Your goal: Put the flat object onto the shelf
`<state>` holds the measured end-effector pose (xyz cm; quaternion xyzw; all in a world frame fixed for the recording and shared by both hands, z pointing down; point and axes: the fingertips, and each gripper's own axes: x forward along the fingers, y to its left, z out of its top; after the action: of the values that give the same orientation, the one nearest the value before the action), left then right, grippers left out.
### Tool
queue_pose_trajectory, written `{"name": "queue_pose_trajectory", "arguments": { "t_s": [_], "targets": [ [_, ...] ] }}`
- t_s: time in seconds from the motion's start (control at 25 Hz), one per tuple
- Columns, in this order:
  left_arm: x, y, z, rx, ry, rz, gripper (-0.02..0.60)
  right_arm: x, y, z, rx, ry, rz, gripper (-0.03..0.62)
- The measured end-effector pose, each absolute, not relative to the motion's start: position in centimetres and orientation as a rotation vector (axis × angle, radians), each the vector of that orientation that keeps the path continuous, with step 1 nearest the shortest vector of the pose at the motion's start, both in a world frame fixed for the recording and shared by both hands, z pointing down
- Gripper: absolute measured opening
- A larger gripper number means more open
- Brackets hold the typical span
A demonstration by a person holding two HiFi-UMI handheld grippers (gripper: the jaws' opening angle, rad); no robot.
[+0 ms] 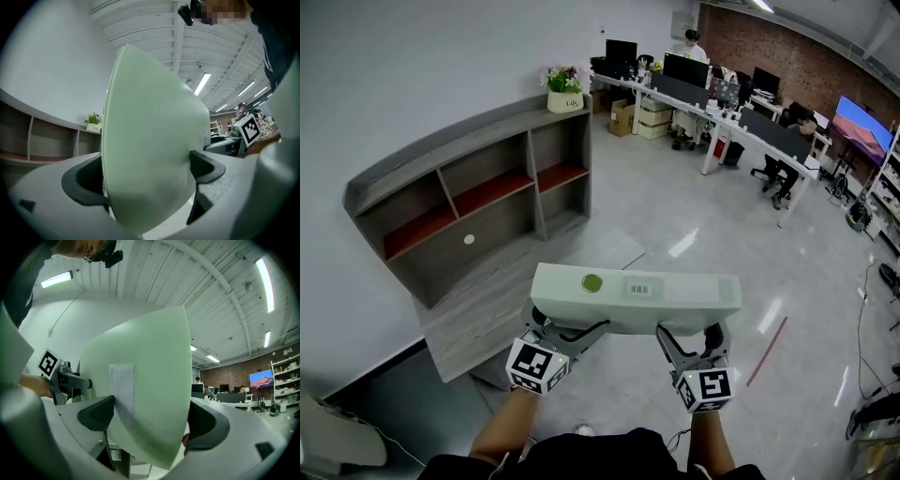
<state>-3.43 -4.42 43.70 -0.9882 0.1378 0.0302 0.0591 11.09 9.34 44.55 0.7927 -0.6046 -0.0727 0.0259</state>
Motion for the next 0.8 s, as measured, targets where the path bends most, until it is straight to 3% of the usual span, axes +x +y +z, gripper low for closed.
{"name": "queue_pose_trajectory", "arguments": {
  "t_s": [0.32,0.8],
  "targets": [
    [-3.0,-5.1,44.1,-2.982,0.444,0.106,0.561,11.8,8.4,45.1,2.444,-1.903,-0.227,0.506],
    [2.7,-11.0,43.7,-2.966,0.599,0.102,0.561,18.9,0.9,44.5,2.343,-2.034,-0.257,0.506]
  ]
}}
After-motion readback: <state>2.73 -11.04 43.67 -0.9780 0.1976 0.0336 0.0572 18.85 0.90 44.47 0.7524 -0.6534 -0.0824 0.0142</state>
